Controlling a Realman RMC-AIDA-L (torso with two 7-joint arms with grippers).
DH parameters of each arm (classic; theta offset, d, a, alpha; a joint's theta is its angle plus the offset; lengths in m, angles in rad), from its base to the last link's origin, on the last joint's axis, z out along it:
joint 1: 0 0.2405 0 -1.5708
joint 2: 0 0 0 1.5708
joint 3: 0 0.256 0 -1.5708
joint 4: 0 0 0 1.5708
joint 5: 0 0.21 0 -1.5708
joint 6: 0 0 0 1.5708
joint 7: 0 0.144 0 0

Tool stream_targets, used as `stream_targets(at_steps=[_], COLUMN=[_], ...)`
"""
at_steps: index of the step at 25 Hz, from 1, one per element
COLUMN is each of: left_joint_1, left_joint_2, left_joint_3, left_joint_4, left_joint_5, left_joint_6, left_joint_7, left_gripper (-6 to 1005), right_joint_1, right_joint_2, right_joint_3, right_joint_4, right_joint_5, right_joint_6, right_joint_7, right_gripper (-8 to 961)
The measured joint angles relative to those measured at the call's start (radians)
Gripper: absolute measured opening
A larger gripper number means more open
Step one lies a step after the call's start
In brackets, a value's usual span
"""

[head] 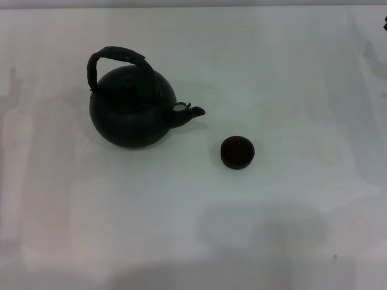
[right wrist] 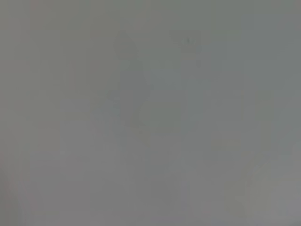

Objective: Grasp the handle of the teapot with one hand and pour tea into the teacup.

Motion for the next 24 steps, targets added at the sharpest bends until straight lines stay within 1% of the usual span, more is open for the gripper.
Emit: stream_targets(at_steps=[4, 15, 20, 24], left_joint_1=[-0.01, -0.04, -0.04, -0.033], left_joint_2=[0.0, 0.0, 0.0, -0.003], left_joint_3=[0.0, 0.0, 0.004, 0.009], left_joint_4=[-0.002, -0.015, -0.013, -0.012], left_joint_5=[-0.011, -0.014, -0.008, -0.005], left_joint_6=[-0.024, -0.065, -0.08, -0.08], left_joint_7=[0.0, 0.002, 0.003, 0.008], left_gripper=[876, 876, 876, 876], right_joint_1=[0.006, 0.006, 0.014, 0.031], right_joint_2=[0.0, 0.0, 0.0, -0.004], right_joint_3=[0.0, -0.001, -0.001, 0.001], right_joint_4=[0.0, 0.007, 0.001, -0.001], right_joint_5=[0.0, -0.002, -0.002, -0.002], right_joint_6=[-0.019, -0.02, -0.022, -0.049], right_joint_7=[0.0, 0.002, 0.002, 0.002], right_gripper=[845, 845, 845, 845])
